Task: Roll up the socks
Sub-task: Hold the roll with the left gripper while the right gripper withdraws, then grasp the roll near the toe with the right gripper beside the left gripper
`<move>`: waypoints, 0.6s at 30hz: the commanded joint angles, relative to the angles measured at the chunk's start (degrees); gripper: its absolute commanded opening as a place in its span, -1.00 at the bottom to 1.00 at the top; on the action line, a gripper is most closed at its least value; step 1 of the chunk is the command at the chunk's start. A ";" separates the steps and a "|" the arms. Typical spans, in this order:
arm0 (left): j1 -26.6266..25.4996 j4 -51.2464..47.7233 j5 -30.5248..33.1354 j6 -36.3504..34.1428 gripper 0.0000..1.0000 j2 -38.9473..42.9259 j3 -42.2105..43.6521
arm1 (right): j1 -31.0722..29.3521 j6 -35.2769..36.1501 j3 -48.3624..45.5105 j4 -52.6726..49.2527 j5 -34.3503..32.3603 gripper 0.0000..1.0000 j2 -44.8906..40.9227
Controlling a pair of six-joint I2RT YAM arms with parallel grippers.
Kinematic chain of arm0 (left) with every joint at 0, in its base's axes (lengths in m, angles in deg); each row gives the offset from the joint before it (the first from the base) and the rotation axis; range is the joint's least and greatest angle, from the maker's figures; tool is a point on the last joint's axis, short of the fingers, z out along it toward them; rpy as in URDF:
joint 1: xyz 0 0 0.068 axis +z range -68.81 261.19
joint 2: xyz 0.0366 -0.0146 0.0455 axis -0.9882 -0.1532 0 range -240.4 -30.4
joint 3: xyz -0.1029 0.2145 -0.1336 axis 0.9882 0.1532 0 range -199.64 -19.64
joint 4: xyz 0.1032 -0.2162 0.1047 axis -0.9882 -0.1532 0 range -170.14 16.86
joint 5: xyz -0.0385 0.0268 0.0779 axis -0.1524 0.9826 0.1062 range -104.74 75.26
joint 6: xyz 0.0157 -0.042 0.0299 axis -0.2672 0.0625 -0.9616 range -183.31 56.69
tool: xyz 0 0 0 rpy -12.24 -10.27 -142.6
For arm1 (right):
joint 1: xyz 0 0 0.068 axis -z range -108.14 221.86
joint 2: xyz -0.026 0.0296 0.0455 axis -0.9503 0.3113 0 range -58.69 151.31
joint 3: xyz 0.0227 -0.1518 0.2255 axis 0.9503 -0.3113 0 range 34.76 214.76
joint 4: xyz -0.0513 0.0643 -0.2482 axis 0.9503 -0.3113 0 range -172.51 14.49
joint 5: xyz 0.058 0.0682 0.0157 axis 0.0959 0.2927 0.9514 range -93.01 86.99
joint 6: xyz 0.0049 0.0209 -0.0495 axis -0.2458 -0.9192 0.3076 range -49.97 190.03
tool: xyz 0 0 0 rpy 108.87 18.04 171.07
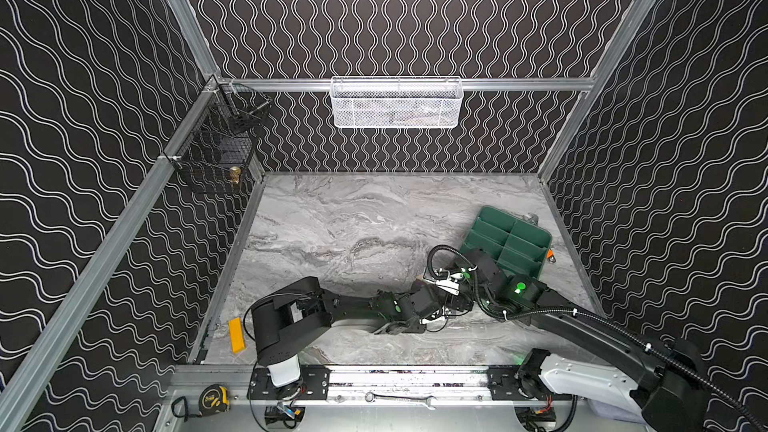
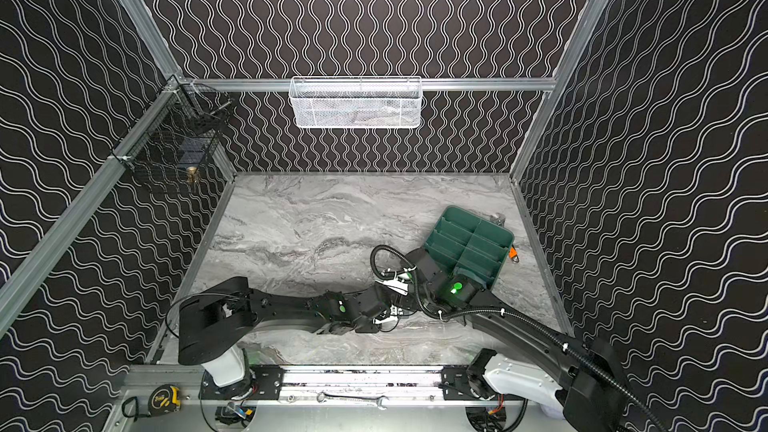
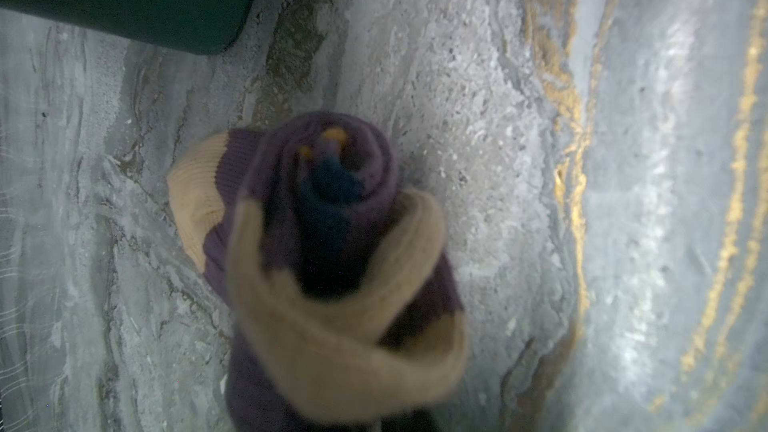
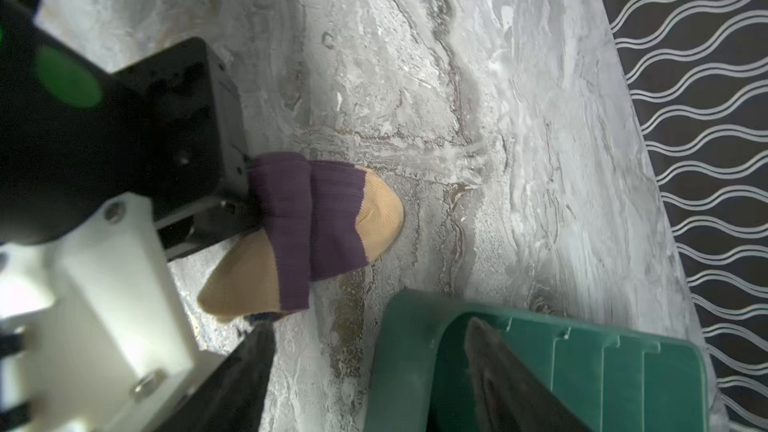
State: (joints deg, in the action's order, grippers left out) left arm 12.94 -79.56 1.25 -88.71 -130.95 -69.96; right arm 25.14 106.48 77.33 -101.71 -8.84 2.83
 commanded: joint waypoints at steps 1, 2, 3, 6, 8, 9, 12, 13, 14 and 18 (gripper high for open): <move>0.31 -17.24 -2.56 2.11 -1.00 -0.48 -0.12 | 0.30 -3.58 -0.22 3.26 -7.29 0.52 -1.09; 0.31 -18.57 -2.69 1.95 -1.00 -0.36 -0.86 | 0.62 -4.67 -0.05 4.39 -10.10 0.55 -1.55; 0.31 -20.59 -2.93 1.91 -1.00 -0.52 -2.05 | 1.44 -6.00 0.13 6.18 -14.06 0.57 -2.22; 1.01 -29.14 -8.46 1.34 -1.00 -1.52 -6.96 | 3.80 -9.18 1.09 10.08 -23.59 0.58 -5.60; 1.99 -35.23 -14.26 1.24 -1.00 -2.97 -10.18 | 4.53 -9.95 1.29 12.54 -27.82 0.58 -9.12; 2.93 -38.38 -18.69 0.80 -1.00 -3.96 -11.99 | 4.50 -10.22 1.29 13.68 -29.07 0.57 -11.63; 6.00 -46.71 -28.38 0.61 -0.98 -8.47 -16.27 | 4.53 -9.81 1.01 13.68 -24.22 0.52 -19.28; 7.17 -48.63 -30.32 1.18 -0.98 -10.11 -17.76 | 4.46 -8.08 0.36 12.89 -19.42 0.48 -22.17; 8.28 -50.72 -32.81 1.17 -0.97 -11.41 -18.89 | 4.36 -6.28 -0.58 11.68 -14.46 0.45 -24.31; 11.72 -54.02 -36.36 1.68 -0.98 -16.66 -23.51 | 2.54 -1.11 -4.84 4.67 -1.38 0.34 -32.01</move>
State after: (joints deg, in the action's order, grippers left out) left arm 23.65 -115.07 -24.74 -88.52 -142.71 -93.74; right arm 28.53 101.21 74.01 -91.87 -21.10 -26.74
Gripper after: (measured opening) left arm 0.072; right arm 0.675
